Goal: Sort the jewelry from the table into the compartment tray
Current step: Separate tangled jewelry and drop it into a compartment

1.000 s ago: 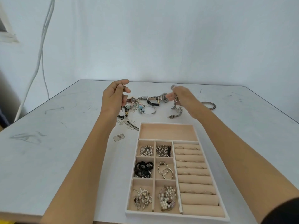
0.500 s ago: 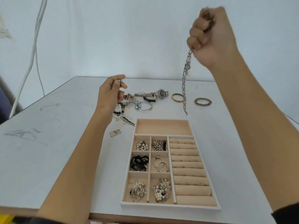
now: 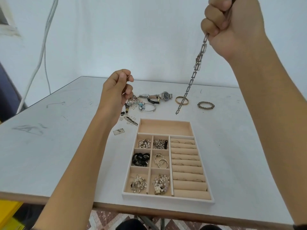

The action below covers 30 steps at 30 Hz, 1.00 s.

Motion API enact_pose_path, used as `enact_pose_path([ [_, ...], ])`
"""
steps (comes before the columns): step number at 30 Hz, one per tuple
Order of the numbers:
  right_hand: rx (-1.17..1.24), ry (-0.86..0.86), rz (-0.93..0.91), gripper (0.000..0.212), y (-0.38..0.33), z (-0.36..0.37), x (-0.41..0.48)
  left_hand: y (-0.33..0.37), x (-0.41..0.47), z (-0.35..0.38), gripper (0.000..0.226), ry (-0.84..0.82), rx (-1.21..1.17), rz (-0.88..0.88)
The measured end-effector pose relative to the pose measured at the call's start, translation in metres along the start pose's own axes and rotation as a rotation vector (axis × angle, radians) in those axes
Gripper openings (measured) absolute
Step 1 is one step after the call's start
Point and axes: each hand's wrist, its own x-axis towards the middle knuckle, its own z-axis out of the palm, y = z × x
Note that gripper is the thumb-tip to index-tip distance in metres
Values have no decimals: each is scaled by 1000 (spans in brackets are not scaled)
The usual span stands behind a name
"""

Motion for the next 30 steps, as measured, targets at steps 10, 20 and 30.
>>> enact_pose_path([
  [10, 10, 10, 14, 39, -12, -5, -24, 19, -75, 17, 24, -214, -285, -157],
  [20, 89, -18, 23, 48, -19, -6, -49, 6, -134, 2, 23, -314, -59, -227],
  [30, 85, -8, -23, 28, -21, 2, -54, 7, -153, -7, 25, -422, 301, -123],
])
